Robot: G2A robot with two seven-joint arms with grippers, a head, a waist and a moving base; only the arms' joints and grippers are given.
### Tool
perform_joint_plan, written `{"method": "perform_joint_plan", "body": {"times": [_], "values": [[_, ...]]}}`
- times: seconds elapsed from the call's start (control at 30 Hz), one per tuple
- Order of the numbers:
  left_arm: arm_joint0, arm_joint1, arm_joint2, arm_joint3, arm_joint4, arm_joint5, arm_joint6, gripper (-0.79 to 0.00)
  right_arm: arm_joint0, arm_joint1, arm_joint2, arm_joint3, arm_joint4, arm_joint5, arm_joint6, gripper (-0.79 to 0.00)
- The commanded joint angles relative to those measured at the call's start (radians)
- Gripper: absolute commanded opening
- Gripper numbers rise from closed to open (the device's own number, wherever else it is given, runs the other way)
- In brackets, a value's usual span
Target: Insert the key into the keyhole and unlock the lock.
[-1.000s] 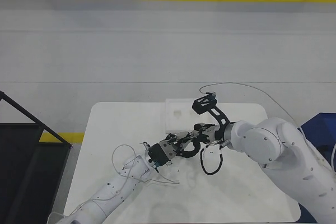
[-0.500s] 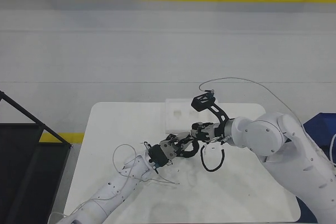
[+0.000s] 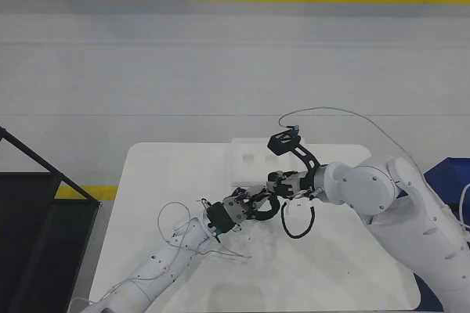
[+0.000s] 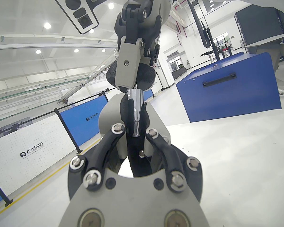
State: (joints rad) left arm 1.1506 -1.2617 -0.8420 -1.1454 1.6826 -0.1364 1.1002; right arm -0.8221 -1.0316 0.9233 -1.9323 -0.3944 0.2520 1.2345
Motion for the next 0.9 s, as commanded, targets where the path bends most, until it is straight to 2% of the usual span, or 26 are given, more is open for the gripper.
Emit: {"method": "perform_joint_plan", "body": {"times": [0.0, 0.1, 0.23, 0.27, 0.37, 0.43, 0.53, 0.7, 0.87], "values": [[0.002, -0.001, -0.002, 0.002, -0.007, -0.004, 0.002, -0.785, -0.004, 0.0, 0.003, -0.004, -0.002, -0.001, -0.01, -0.776], [0.003, -0.002, -0.005, 0.004, -0.011, -0.006, 0.005, -0.785, -0.013, 0.0, 0.007, -0.008, -0.005, 0.0, -0.026, -0.76], [0.006, -0.003, -0.01, 0.006, -0.017, -0.012, 0.009, -0.785, -0.022, 0.0, 0.012, -0.013, -0.007, 0.0, -0.04, -0.6], [0.007, -0.003, -0.011, 0.006, -0.017, -0.013, 0.01, -0.785, -0.024, 0.0, 0.013, -0.014, -0.006, 0.001, -0.043, -0.585], [0.008, -0.004, -0.014, 0.006, -0.02, -0.017, 0.01, -0.785, -0.029, 0.0, 0.016, -0.015, -0.006, 0.001, -0.05, -0.594], [0.009, -0.005, -0.015, 0.005, -0.022, -0.021, 0.01, -0.785, -0.03, 0.0, 0.018, -0.013, -0.004, -0.001, -0.056, -0.628], [0.011, -0.006, -0.017, 0.005, -0.025, -0.028, 0.008, -0.785, -0.031, -0.002, 0.018, -0.005, 0.006, -0.004, -0.07, -0.785], [0.012, -0.006, -0.028, 0.015, -0.032, -0.028, -0.006, -0.785, -0.042, -0.005, 0.03, 0.038, 0.018, -0.026, -0.127, -0.785], [0.012, 0.002, -0.061, 0.017, -0.043, -0.062, -0.048, -0.785, -0.073, 0.003, 0.076, 0.065, 0.022, -0.145, -0.192, -0.785]]}}
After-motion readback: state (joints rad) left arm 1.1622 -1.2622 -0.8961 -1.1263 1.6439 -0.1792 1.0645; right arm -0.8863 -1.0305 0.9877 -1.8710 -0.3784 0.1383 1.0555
